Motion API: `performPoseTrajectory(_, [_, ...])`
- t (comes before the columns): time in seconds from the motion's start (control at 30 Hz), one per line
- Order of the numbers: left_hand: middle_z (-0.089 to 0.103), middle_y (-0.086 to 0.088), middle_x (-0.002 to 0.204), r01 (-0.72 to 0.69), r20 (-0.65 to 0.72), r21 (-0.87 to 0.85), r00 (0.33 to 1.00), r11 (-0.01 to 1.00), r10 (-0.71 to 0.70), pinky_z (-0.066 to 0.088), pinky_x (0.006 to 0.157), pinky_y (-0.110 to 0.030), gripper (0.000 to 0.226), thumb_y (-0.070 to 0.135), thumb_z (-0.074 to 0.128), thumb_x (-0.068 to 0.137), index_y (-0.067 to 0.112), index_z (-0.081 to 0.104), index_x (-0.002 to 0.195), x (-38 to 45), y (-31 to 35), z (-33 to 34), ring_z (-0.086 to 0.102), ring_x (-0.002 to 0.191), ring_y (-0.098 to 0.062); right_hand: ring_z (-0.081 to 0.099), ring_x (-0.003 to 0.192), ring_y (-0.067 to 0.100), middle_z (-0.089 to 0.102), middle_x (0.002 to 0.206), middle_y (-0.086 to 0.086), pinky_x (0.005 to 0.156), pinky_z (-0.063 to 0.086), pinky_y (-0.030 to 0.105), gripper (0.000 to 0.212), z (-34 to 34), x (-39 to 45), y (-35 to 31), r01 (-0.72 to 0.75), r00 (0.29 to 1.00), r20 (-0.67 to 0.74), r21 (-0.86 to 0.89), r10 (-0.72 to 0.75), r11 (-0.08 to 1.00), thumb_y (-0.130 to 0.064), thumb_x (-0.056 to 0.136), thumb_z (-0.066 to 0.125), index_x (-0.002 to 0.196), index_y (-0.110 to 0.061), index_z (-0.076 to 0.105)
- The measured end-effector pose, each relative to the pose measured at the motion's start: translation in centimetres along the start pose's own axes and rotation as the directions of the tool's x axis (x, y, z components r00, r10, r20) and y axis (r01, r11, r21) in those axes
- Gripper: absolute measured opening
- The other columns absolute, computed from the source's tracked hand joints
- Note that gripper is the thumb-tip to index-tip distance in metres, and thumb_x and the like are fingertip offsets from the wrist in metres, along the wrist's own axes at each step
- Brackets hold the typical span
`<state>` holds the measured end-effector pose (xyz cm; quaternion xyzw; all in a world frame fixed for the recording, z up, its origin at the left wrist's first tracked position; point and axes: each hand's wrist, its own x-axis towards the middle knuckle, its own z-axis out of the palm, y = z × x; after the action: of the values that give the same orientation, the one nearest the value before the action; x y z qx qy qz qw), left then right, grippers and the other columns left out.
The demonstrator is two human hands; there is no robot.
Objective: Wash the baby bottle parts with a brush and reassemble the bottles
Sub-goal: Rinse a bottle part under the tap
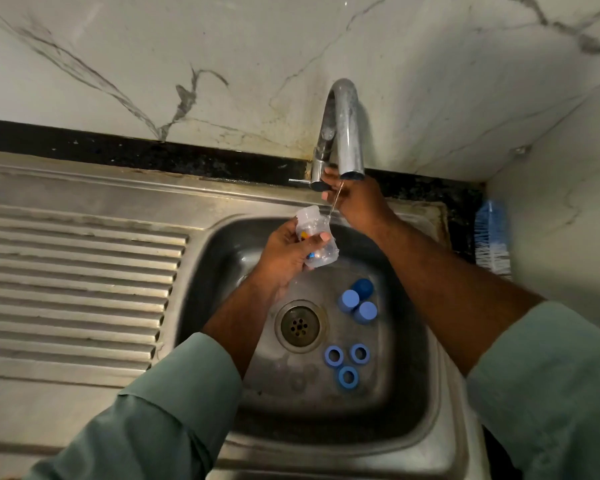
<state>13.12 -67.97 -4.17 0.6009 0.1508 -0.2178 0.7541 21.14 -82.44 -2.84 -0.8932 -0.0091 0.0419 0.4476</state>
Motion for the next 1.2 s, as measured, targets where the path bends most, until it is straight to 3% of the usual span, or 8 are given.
performPoseTrajectory(0.07, [0.065,-0.005,0.117,-0.017,-0.039,-0.088,0.999,0.996,0.013,0.06,0.079,-0.036,0.05,0.006,0.074,0.083,0.018,0.05,0.126,0.2,-0.2,0.0,0.066,0.107,-0.023,0.06,0.099,0.01,0.066,0.112,0.005,0.09,0.048,0.018,0.026,0.3,-1.7,0.1,-0.047,0.994,-0.095,0.153,0.062,0.987,-0.005,0.088,0.064,0.114,-0.002,0.066])
performPoseTrajectory(0.2, [0.064,-0.013,0.124,0.094,-0.005,-0.258,0.995,0.961,-0.098,0.058,0.084,-0.044,0.033,0.013,0.065,0.092,0.012,0.054,0.122,0.6,0.0,-0.1,0.066,0.108,-0.028,0.069,0.085,0.02,0.072,0.09,0.006,0.083,0.057,0.036,0.01,1.5,-4.0,0.5,-0.228,0.962,-0.036,0.437,0.27,0.87,-0.011,0.091,0.062,0.092,-0.011,0.072])
performPoseTrajectory(0.33, [0.071,-0.012,0.113,0.229,0.091,-0.295,0.973,0.928,-0.211,0.05,0.089,-0.042,0.04,0.041,0.053,0.097,0.013,0.061,0.124,0.5,0.2,0.1,0.067,0.099,-0.025,0.07,0.085,0.027,0.073,0.092,0.011,0.071,0.057,0.037,0.017,1.8,-4.3,0.5,-0.352,0.931,0.107,0.521,0.35,0.778,-0.017,0.093,0.06,0.101,-0.007,0.07])
performPoseTrajectory(0.7, [0.071,-0.01,0.11,0.176,-0.134,-0.173,0.971,0.969,-0.2,0.048,0.061,-0.029,0.032,0.035,0.047,0.103,0.013,0.06,0.122,2.0,-0.2,0.6,0.064,0.083,-0.019,0.067,0.082,0.014,0.07,0.091,0.002,0.078,0.056,0.025,0.013,2.3,-5.0,-0.7,-0.336,0.928,0.047,0.536,0.371,0.774,-0.007,0.087,0.064,0.098,-0.012,0.07])
performPoseTrajectory(0.8, [0.069,-0.013,0.117,0.173,-0.12,-0.211,0.972,0.962,-0.201,0.051,0.066,-0.031,0.036,0.035,0.042,0.104,0.012,0.057,0.128,2.0,-0.2,0.8,0.066,0.087,-0.021,0.064,0.072,0.004,0.069,0.084,-0.002,0.066,0.052,0.013,0.011,2.0,-5.1,-0.9,-0.281,0.937,-0.025,0.538,0.348,0.794,-0.005,0.085,0.066,0.09,-0.014,0.071])
performPoseTrajectory(0.9, [0.072,-0.009,0.111,0.148,-0.077,-0.222,0.983,0.964,-0.169,0.054,0.069,-0.032,0.042,0.044,0.056,0.096,0.012,0.06,0.123,2.0,-0.2,0.8,0.069,0.095,-0.022,0.067,0.071,0.006,0.07,0.082,-0.001,0.065,0.054,0.016,0.012,2.1,-5.3,-0.9,-0.268,0.937,-0.054,0.52,0.344,0.811,-0.004,0.085,0.066,0.085,-0.016,0.071])
performPoseTrajectory(1.03, [0.071,-0.005,0.087,0.156,-0.074,-0.304,0.98,0.94,-0.187,0.054,0.071,-0.033,0.018,0.014,0.054,0.099,0.01,0.064,0.113,2.2,-0.2,-0.2,0.066,0.078,-0.018,0.067,0.087,0.019,0.071,0.096,0.007,0.084,0.056,0.033,0.012,2.0,-4.5,-0.4,-0.374,0.879,-0.07,0.511,0.471,0.774,-0.01,0.088,0.063,0.097,-0.011,0.071])
performPoseTrajectory(1.2, [0.075,-0.005,0.101,0.15,-0.046,-0.223,0.985,0.963,-0.164,0.053,0.083,-0.034,0.036,0.042,0.059,0.095,0.014,0.066,0.117,1.6,-0.3,-0.1,0.069,0.089,-0.018,0.067,0.08,0.014,0.071,0.09,0.003,0.079,0.055,0.028,0.011,2.4,-5.3,-1.3,-0.316,0.931,0.005,0.51,0.364,0.8,-0.006,0.085,0.068,0.092,-0.014,0.07])
